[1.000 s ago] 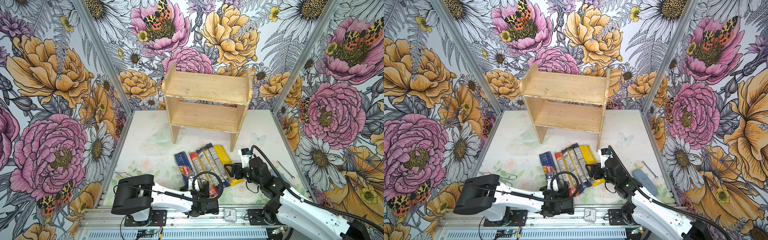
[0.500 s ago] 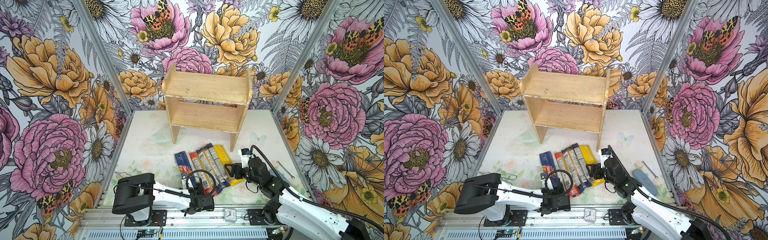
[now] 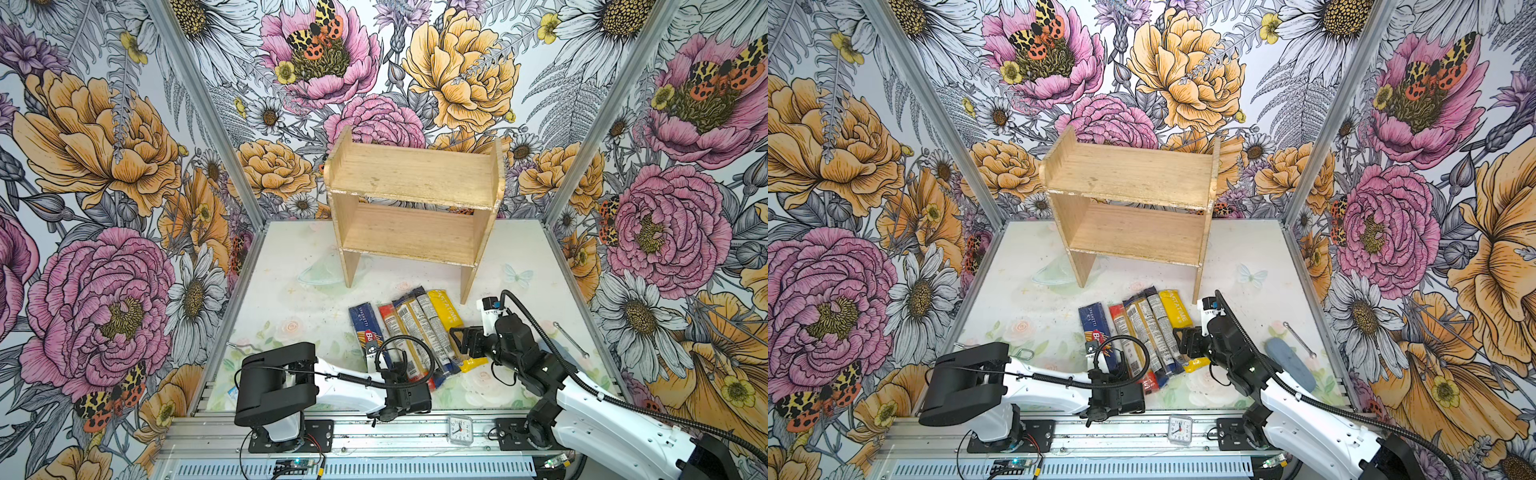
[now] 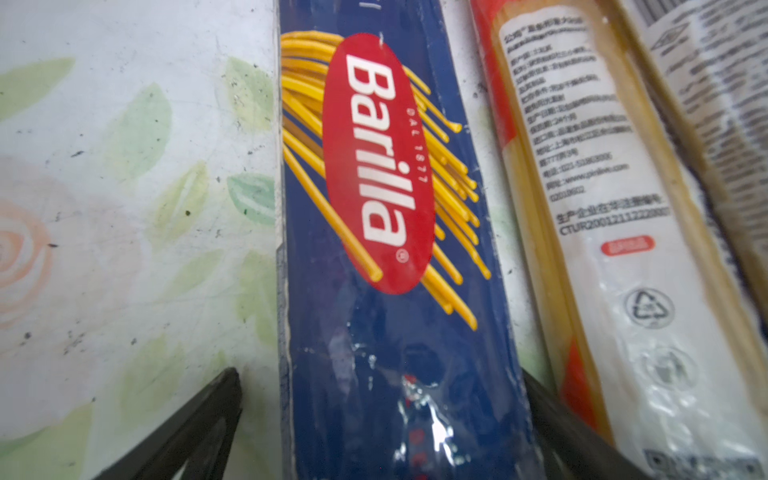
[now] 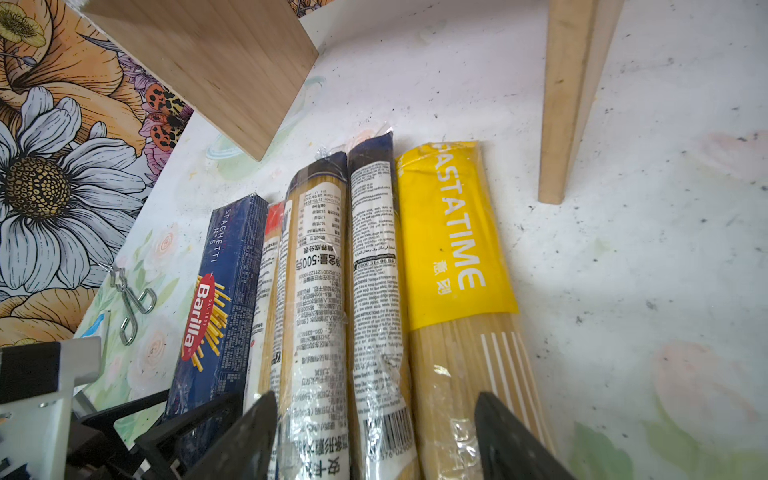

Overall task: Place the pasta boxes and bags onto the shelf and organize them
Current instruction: 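Lower the left gripper and close it on the blue Barilla box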

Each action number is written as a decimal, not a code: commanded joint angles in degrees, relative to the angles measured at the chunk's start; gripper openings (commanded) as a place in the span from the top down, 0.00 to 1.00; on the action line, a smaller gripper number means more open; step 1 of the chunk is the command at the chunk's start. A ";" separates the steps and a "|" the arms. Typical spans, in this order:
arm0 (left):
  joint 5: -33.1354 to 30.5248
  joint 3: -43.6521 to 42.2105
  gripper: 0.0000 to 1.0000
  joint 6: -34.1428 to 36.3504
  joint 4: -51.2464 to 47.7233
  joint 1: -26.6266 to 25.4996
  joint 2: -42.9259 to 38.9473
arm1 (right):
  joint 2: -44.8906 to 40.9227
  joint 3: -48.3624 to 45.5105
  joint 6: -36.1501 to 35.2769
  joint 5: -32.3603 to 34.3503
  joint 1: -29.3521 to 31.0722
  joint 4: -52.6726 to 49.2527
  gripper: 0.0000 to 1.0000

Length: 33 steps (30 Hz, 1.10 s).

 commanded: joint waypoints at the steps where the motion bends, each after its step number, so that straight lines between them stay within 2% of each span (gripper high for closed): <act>1: 4.73 1.40 0.02 2.06 0.06 0.53 2.31 | 0.28 1.58 -0.98 1.38 0.35 0.25 0.24; 13: 7.10 2.01 0.01 -4.48 0.32 -1.25 3.12 | -1.20 1.59 -1.06 1.13 0.35 0.32 0.25; 16: 7.73 2.13 0.10 -4.67 0.33 -1.26 3.68 | -1.33 1.59 -1.01 1.12 0.36 0.32 0.25; 19: 8.34 1.85 0.35 -5.25 0.35 -1.28 3.88 | -1.25 1.85 -1.16 1.04 0.36 0.29 0.25; 23: 9.26 0.74 0.54 -5.80 0.25 -1.47 3.22 | -1.29 2.03 -1.39 1.03 0.37 0.30 0.25; 25: 9.67 -0.22 0.58 -6.01 0.22 -1.48 2.46 | -1.18 2.03 -1.49 0.94 0.35 0.33 0.25; 31: 11.62 -4.19 0.55 -7.33 0.14 -1.74 -0.11 | -0.59 2.66 -1.96 0.63 0.35 0.39 0.25; 33: 11.61 -4.78 0.59 -8.08 0.18 -2.14 -0.50 | -0.64 2.73 -2.12 0.74 0.35 0.34 0.25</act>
